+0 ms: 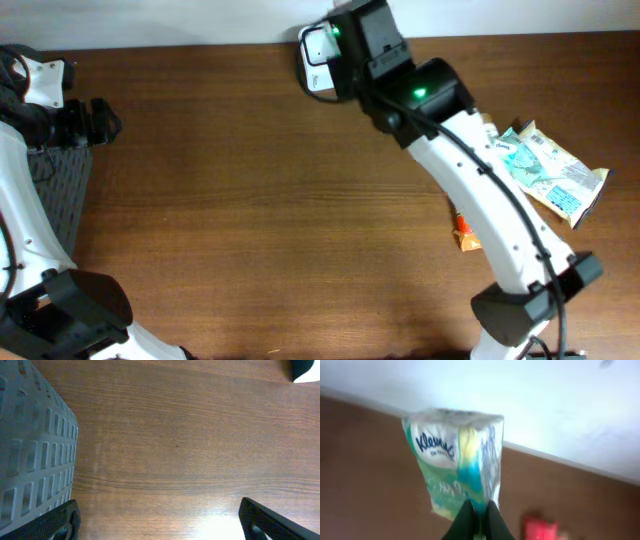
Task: Scan the item barcode
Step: 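Lift the Kleenex pack and hold it up to the white scanner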
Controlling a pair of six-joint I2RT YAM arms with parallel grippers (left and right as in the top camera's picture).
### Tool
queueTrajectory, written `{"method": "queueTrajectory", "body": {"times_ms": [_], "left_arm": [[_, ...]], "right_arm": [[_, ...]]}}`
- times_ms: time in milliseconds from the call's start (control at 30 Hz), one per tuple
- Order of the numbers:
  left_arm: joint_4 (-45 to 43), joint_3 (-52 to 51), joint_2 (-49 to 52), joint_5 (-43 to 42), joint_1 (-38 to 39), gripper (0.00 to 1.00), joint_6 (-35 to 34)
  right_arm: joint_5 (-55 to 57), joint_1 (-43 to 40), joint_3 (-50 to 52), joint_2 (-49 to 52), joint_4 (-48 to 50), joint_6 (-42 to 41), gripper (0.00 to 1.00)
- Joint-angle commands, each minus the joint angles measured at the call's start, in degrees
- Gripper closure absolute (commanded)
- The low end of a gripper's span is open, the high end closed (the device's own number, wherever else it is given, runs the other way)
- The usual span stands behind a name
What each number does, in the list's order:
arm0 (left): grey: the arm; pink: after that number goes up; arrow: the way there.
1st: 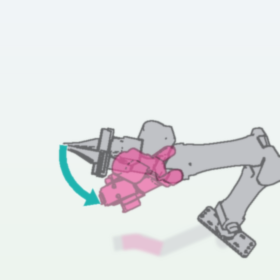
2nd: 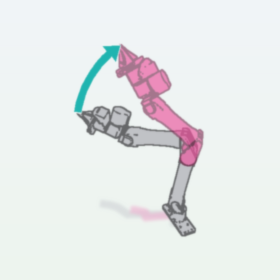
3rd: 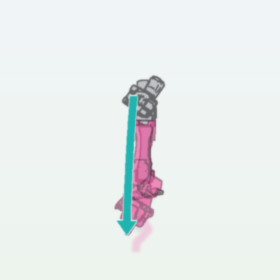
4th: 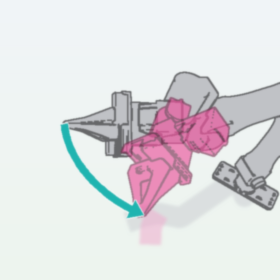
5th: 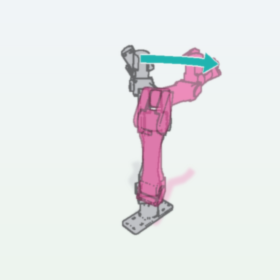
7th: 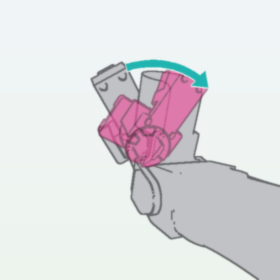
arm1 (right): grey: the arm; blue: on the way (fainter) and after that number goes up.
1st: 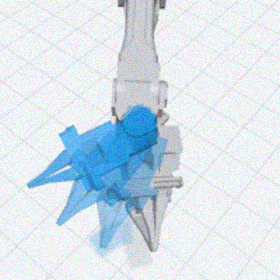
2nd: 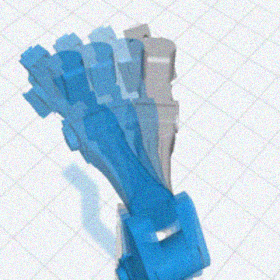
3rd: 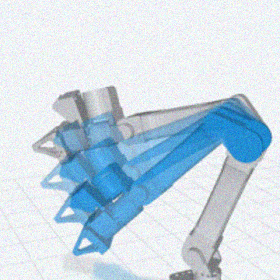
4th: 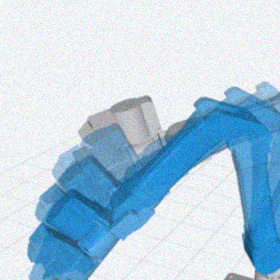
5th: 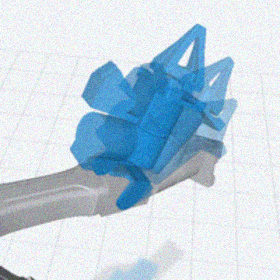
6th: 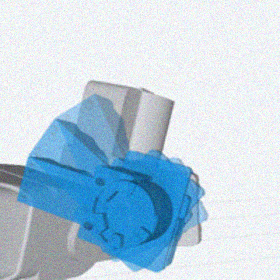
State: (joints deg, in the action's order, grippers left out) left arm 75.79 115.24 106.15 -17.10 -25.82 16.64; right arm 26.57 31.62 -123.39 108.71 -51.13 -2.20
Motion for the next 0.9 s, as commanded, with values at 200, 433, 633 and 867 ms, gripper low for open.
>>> {"method": "queueTrajectory", "body": {"times_ms": [200,433,633,867], "left_arm": [[-0.1,0.0,0.0,0.0,-0.2,0.01,-0.6],[-0.1,0.0,0.0,0.0,-0.2,0.01,-0.6],[-0.1,0.0,0.0,0.0,-0.2,0.01,-0.6],[-0.1,0.0,0.0,0.0,-0.2,0.01,-0.6]], "right_arm": [[15.3,-1.2,-0.6,19.8,25.6,26.1,0.96],[15.3,-2.2,-0.6,32.2,41.3,41.9,0.96],[12.9,-3.3,-0.5,37.2,47.5,45.3,0.96],[6.8,-5.2,-0.5,37.3,49.5,45.6,0.96]]}}
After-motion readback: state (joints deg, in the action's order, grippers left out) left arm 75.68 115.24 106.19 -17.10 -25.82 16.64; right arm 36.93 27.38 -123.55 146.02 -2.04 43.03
